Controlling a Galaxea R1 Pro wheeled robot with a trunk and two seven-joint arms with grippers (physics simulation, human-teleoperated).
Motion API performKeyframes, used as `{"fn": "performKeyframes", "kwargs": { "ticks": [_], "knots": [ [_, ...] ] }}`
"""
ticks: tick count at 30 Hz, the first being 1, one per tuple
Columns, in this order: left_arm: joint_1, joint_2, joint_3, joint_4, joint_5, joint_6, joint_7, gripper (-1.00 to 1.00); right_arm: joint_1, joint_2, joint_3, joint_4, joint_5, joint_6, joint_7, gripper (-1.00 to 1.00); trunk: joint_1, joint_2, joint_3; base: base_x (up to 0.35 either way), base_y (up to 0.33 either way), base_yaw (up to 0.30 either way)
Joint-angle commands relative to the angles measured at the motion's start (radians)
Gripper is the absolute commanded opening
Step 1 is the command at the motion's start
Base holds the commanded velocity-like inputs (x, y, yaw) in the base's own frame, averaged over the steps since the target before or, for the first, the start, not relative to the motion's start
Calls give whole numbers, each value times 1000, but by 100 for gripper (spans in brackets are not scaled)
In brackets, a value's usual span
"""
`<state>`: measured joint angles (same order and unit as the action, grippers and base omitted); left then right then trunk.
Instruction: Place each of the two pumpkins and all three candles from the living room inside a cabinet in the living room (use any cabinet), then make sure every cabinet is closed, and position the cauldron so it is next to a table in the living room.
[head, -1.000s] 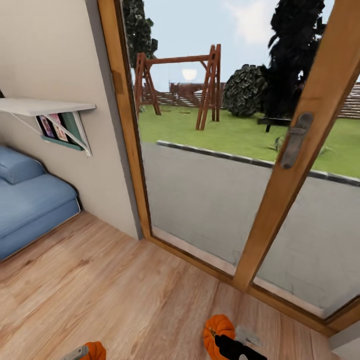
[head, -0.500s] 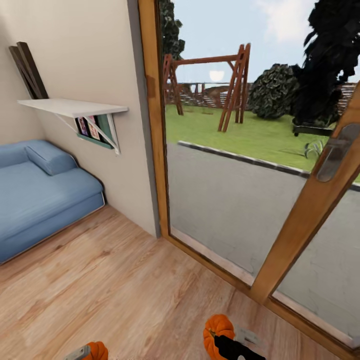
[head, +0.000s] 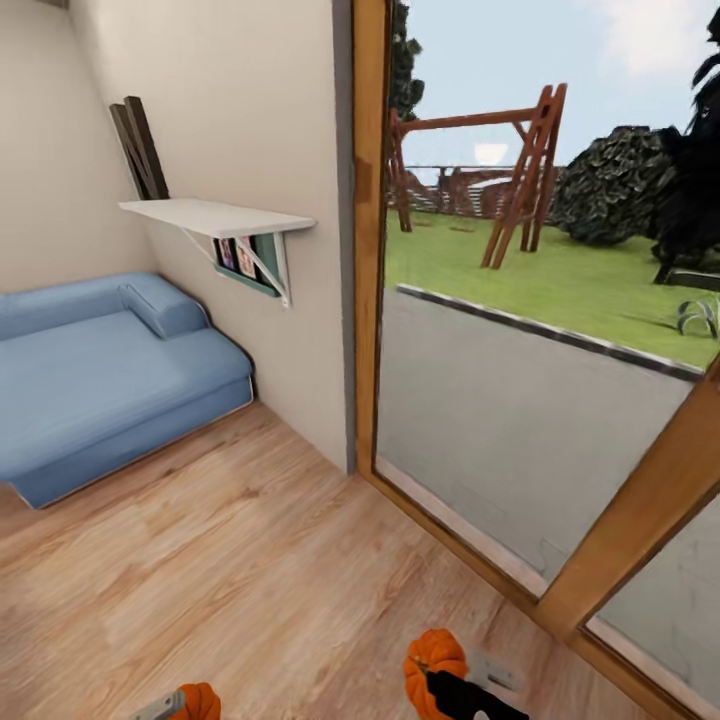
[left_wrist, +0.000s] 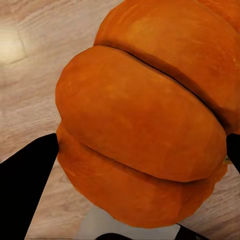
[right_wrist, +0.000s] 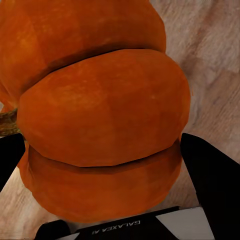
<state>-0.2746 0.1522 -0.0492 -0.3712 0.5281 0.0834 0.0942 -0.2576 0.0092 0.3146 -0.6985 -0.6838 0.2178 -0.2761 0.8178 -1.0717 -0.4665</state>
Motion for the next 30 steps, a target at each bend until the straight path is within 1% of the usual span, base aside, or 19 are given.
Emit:
{"fn": "performKeyframes", "kwargs": {
  "ticks": [1, 10, 30],
  "knots": [
    [0, 0, 0, 0, 0, 1, -1, -100, 0, 3, 0, 0, 2, 0, 0, -100, -4, 7, 3, 0, 0, 288],
    [0, 1, 0, 0, 1, 2, -1, -100, 0, 9, 0, 0, 2, 0, 0, -100, -4, 7, 3, 0, 0, 288],
    [0, 1, 0, 0, 1, -1, -1, -100, 0, 9, 0, 2, 1, 0, -1, -100, -4, 7, 3, 0, 0, 288]
  ]
}}
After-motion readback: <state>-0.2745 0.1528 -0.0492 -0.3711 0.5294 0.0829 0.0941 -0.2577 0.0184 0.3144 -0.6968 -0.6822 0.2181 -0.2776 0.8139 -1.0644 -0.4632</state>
